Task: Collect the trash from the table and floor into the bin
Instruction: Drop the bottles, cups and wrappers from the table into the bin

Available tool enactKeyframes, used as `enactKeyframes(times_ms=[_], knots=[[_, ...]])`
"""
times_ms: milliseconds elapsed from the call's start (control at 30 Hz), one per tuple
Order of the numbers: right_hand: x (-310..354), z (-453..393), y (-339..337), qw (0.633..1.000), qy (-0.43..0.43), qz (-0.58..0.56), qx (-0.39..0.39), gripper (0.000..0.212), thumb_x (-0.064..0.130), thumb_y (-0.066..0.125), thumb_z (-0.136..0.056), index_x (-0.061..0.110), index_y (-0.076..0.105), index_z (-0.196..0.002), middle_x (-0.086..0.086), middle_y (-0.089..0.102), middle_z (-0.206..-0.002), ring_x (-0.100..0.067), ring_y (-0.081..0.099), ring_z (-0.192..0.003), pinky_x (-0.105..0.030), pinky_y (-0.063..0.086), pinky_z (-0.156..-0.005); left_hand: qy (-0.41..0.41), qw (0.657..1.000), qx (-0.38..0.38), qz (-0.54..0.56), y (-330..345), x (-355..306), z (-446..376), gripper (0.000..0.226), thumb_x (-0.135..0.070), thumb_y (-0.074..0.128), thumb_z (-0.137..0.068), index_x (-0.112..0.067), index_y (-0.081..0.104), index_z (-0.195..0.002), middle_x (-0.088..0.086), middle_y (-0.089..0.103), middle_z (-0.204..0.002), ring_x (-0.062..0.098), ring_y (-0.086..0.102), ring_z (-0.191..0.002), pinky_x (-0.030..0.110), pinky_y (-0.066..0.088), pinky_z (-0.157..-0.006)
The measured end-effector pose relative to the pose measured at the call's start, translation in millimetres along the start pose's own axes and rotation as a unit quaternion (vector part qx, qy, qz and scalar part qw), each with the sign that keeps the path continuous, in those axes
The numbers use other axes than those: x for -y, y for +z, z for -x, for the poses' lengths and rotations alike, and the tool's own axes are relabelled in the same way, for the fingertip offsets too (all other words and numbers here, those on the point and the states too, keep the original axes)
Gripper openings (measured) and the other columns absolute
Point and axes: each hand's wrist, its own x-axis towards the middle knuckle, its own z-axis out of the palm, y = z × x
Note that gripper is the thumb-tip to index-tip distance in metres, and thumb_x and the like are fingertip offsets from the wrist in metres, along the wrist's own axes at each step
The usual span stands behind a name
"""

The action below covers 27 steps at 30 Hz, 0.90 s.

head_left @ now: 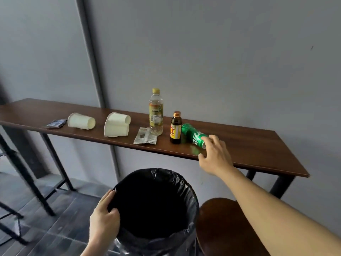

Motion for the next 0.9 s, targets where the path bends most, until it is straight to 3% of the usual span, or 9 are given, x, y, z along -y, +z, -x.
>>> enactKeyframes(times_ms=[133, 233, 333, 467, 600, 767, 833, 900], knots=[[-1.8, -31.6, 2.7, 0.999, -0.004, 0.027, 0.019, 0.061, 0.031, 0.054, -0.091, 0.028, 0.031, -0.147, -0.009, 0.029, -0.151, -0.035, 0.037, -0.131, -0.046, 0.043, -0.099, 0.007, 0.999, 0.029, -0.011, 17.9, -8.3, -4.9, 0.065, 0.007, 0.045, -0.081, -0.03, 0.067, -0.13, -0.015, 0.062, -0.136, 0.017, 0.06, -0.111, 0.026, 0.049, -0.084], [0.1, -51.2, 11.6, 0.999, -0.017, 0.037, 0.024, 0.062, 0.031, 0.054, -0.093, 0.03, 0.027, -0.149, -0.01, 0.026, -0.15, -0.034, 0.034, -0.133, -0.047, 0.042, -0.099, 0.014, 0.999, 0.025, -0.015, 35.4, -18.5, -5.4, 0.065, 0.008, 0.046, -0.081, -0.029, 0.067, -0.13, -0.013, 0.062, -0.137, 0.012, 0.057, -0.111, 0.021, 0.044, -0.085], [-2.8, -67.9, 24.7, 0.999, -0.018, 0.019, 0.033, 0.061, 0.027, 0.056, -0.093, 0.032, 0.027, -0.147, -0.011, 0.027, -0.146, -0.034, 0.036, -0.131, -0.049, 0.045, -0.096, 0.008, 0.999, 0.017, -0.026, 54.2, -30.9, -7.0, 0.065, 0.008, 0.046, -0.082, -0.027, 0.065, -0.133, -0.012, 0.061, -0.137, 0.006, 0.059, -0.1, 0.008, 0.04, -0.072], [-18.0, -77.0, 37.2, 1.0, -0.017, -0.001, 0.011, 0.062, 0.016, 0.057, -0.089, 0.034, 0.032, -0.143, -0.01, 0.038, -0.134, -0.035, 0.045, -0.113, -0.044, 0.048, -0.082, -0.002, 1.0, -0.011, -0.023, 75.7, -36.8, -7.6, 0.067, 0.007, 0.045, -0.08, -0.03, 0.066, -0.132, -0.011, 0.066, -0.131, 0.014, 0.061, -0.105, 0.019, 0.046, -0.083], [-25.1, -54.6, 40.8, 0.997, -0.04, -0.045, -0.057, 0.061, 0.016, 0.062, -0.079, 0.027, 0.043, -0.136, -0.009, 0.044, -0.121, -0.032, 0.046, -0.101, -0.04, 0.053, -0.071, -0.015, 1.0, -0.02, -0.009, 87.9, -36.1, -8.1, 0.07, 0.006, 0.044, -0.076, -0.032, 0.067, -0.13, -0.007, 0.07, -0.123, 0.022, 0.07, -0.097, 0.032, 0.057, -0.077], [-12.4, 19.0, 50.1, 0.974, -0.145, -0.126, -0.121, 0.056, 0.015, 0.062, -0.072, 0.018, 0.052, -0.127, -0.008, 0.047, -0.12, -0.026, 0.047, -0.097, -0.038, 0.053, -0.072, -0.009, 1.0, -0.024, -0.017, 95.1, -33.0, -7.7, 0.067, 0.007, 0.045, -0.078, -0.028, 0.068, -0.13, -0.008, 0.069, -0.123, 0.018, 0.066, -0.101, 0.024, 0.053, -0.084], [-4.3, 45.4, 56.2, 0.973, -0.162, -0.14, -0.09, 0.055, 0.019, 0.061, -0.073, 0.019, 0.051, -0.128, -0.006, 0.047, -0.122, -0.024, 0.049, -0.1, -0.035, 0.054, -0.075, -0.009, 0.999, -0.018, -0.026, 94.4, -33.3, -8.3, 0.066, 0.009, 0.045, -0.078, -0.025, 0.068, -0.13, -0.009, 0.067, -0.123, 0.015, 0.063, -0.104, 0.017, 0.049, -0.084], [3.2, 62.4, 66.5, 0.978, -0.159, -0.129, -0.047, 0.056, 0.023, 0.06, -0.075, 0.022, 0.048, -0.129, -0.004, 0.046, -0.123, -0.022, 0.049, -0.101, -0.037, 0.054, -0.077, -0.008, 0.999, -0.012, -0.033, 92.9, -30.8, -11.1, 0.067, 0.008, 0.046, -0.077, -0.025, 0.068, -0.131, -0.005, 0.069, -0.126, 0.016, 0.063, -0.104, 0.019, 0.05, -0.085]])
